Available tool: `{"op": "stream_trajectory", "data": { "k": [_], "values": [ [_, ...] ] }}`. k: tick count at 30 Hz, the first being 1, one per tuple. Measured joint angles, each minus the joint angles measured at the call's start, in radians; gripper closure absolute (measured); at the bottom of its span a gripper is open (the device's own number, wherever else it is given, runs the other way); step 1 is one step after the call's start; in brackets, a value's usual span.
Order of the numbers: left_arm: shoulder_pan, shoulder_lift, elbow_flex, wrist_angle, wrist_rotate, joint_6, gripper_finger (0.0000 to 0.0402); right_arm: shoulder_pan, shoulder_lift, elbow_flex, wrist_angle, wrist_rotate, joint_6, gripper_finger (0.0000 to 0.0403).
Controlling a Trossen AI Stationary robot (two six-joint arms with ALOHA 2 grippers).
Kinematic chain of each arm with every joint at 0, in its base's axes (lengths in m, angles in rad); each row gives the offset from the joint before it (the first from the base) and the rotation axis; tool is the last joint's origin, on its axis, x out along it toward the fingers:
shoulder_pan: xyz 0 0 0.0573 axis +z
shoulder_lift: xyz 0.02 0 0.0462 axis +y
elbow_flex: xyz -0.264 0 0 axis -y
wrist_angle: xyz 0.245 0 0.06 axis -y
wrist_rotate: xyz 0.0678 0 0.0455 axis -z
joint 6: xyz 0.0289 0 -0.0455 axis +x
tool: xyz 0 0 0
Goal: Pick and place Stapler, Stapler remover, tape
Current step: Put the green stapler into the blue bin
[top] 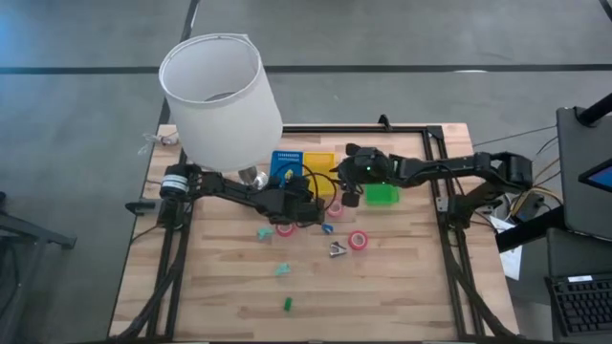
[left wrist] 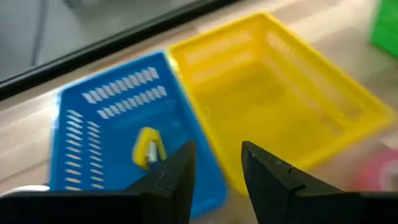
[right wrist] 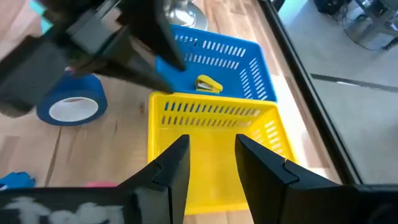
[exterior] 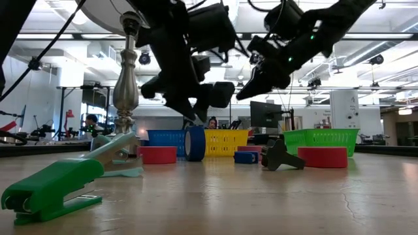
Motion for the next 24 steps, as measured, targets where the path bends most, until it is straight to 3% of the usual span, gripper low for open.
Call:
{"op": "stream_trajectory", "data": {
  "k": [5,11,20,24],
  "values": [
    [-0.036,-0.002,0.04,-0.001,0.1,0.046,0.0282,0.0,-0.111,0.0,-0.137,0.0,0.027,0.0291],
    [-0.1,-0.008,0.051,-0.01,0.291,0.138,0.0294,0.002,-0.223,-0.016,-0.248,-0.003,0.104,0.0301],
    [-0.169,-0.015,0.052,-0.005,0.366,0.268,0.031,0.002,-0.318,-0.092,-0.314,-0.023,0.136,0.032],
    [-0.167,-0.015,0.057,0.0,0.604,0.296,0.0312,0.002,-0.337,-0.112,-0.309,-0.083,0.138,0.0328]
  ]
}}
